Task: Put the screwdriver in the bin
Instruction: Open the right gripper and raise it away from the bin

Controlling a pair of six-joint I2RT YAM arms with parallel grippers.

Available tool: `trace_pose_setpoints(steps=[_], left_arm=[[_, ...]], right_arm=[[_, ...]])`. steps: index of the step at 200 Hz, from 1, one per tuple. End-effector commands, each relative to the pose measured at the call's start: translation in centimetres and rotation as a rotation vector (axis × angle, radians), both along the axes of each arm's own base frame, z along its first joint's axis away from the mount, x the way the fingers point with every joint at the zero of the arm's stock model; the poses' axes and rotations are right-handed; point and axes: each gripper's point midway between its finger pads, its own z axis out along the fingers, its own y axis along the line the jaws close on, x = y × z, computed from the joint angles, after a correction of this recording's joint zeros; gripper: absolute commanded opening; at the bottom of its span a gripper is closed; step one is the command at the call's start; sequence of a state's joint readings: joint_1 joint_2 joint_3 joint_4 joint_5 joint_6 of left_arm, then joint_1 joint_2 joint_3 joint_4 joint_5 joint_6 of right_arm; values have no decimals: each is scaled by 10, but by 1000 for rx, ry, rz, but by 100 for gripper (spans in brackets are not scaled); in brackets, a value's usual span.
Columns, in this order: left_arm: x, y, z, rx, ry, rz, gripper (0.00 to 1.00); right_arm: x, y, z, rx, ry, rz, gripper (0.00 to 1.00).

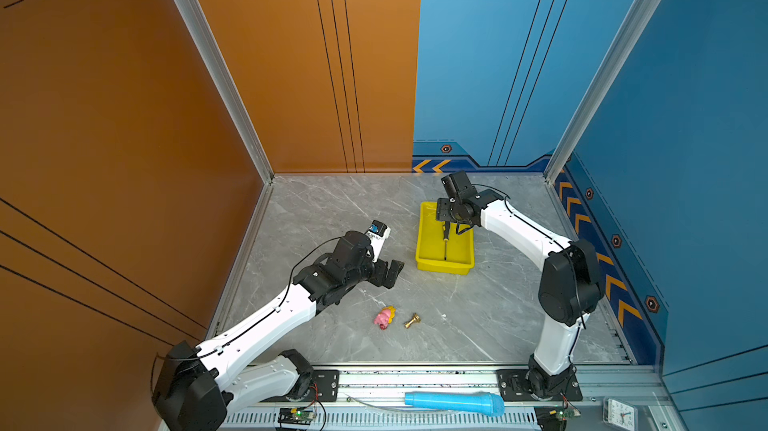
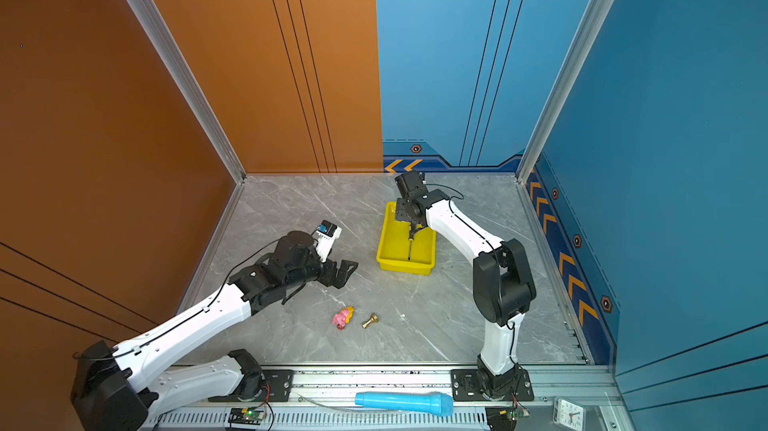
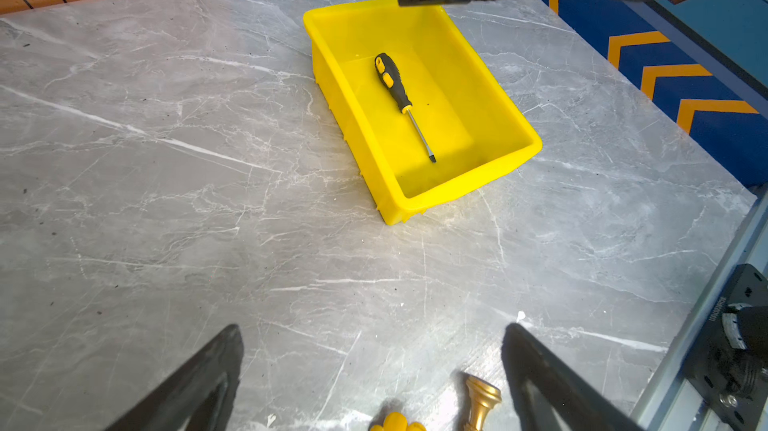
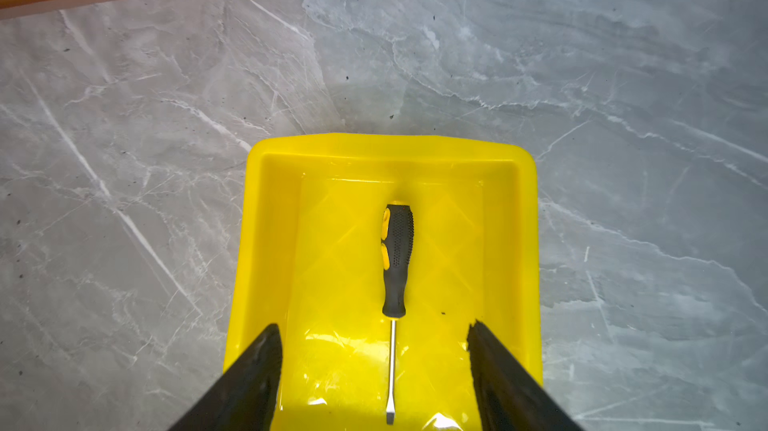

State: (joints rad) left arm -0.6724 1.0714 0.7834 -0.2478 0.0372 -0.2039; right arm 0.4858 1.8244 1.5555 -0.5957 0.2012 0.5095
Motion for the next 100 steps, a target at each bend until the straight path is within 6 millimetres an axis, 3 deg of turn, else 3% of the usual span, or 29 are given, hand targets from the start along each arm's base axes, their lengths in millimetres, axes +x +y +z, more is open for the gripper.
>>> trace_pose_setpoints(steps=[1,35,94,100], left_arm=[[-5,18,-1,4,-16,52,98],[-13,42,-10,12,-7,121,98],[-32,80,-17,16,-21,231,98],[-34,84,-17,25,-23,236,98]], right_arm=[[-29,-16,19,-89,-16,1,76],[-74,-26,44,-144,-63,20,81],[-135,-48,64,-161,-153,-16,98],[-144,-42,65,-161,-167,9,100]])
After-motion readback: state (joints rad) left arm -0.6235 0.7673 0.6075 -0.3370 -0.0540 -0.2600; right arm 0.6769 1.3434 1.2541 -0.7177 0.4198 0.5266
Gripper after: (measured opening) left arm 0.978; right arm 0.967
